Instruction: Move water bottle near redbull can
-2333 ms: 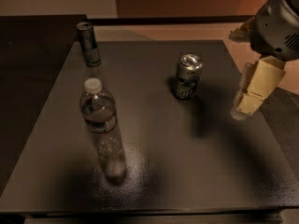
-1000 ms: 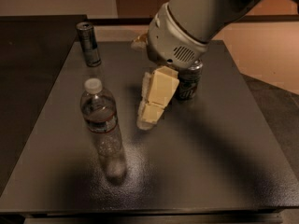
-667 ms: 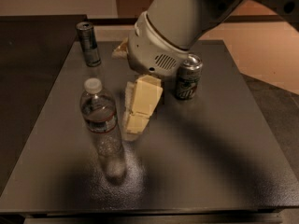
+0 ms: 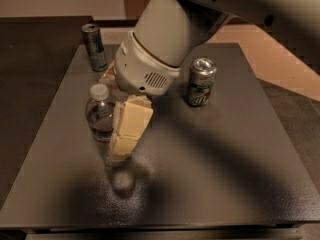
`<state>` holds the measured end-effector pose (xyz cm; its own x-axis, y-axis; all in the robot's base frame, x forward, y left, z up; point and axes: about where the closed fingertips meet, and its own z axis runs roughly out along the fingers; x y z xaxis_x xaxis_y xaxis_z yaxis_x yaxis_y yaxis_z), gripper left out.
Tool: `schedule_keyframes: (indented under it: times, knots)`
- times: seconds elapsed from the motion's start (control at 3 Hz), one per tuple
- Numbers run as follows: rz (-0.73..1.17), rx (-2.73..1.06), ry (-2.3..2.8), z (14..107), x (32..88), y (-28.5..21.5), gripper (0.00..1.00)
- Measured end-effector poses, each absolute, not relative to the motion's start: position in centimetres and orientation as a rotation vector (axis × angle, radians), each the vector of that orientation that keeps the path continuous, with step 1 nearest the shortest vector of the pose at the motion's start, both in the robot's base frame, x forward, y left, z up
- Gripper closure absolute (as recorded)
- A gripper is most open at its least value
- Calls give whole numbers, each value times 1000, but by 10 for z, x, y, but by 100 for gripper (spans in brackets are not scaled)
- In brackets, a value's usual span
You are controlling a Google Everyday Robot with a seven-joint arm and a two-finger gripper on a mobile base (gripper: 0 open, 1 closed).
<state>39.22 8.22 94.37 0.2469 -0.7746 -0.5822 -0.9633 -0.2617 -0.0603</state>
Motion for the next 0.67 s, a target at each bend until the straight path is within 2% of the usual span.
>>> schedule_keyframes:
  times: [0.67]
  knots:
    - [717,-2103,1569,946,392,86,65]
